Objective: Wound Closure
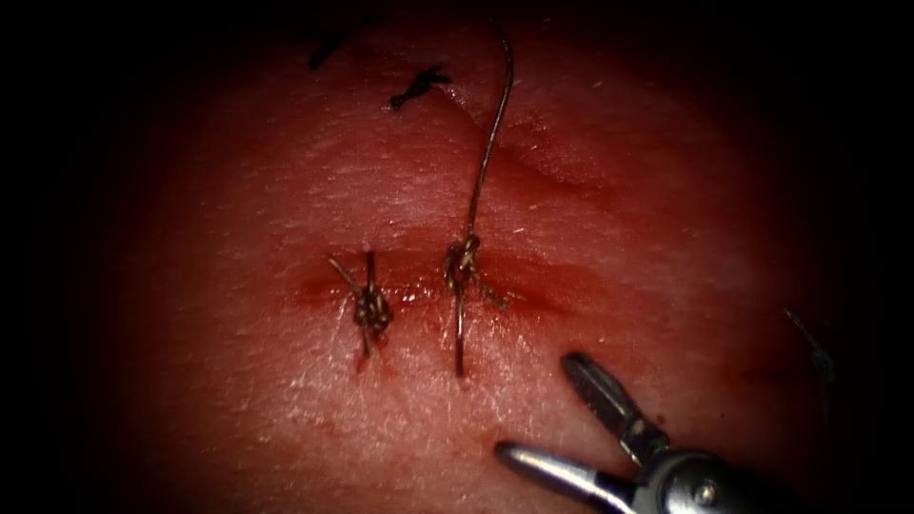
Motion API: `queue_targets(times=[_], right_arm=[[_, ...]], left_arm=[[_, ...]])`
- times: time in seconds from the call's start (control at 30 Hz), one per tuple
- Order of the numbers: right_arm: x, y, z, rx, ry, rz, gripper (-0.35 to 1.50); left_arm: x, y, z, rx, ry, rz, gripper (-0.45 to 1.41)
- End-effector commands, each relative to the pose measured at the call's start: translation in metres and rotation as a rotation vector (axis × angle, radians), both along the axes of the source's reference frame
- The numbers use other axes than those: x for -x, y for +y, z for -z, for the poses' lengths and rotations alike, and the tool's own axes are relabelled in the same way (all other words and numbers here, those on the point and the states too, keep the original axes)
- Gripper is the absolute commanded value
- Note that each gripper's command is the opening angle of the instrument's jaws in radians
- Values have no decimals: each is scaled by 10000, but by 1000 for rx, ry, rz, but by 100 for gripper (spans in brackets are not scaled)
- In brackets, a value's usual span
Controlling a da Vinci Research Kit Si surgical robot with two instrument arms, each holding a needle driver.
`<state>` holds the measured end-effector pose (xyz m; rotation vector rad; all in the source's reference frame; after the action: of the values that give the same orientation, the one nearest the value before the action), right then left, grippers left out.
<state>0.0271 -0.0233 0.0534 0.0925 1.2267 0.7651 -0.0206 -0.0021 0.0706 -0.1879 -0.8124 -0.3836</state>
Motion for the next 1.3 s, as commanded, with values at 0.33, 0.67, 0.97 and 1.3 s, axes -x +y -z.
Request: queue_targets(times=[0.33,0.67,0.97,1.3], right_arm=[[-8,86,-35,-168,4,15,133],[-71,89,-96,-140,35,81,138],[-97,99,-90,-120,26,137,137],[-115,97,-103,-70,4,205,131]], left_arm=[[18,-72,124,-10,-72,0,-45],[25,-94,172,23,-68,-17,-45],[27,-98,175,27,-63,-19,-45],[37,-104,183,35,-53,-19,-45]])
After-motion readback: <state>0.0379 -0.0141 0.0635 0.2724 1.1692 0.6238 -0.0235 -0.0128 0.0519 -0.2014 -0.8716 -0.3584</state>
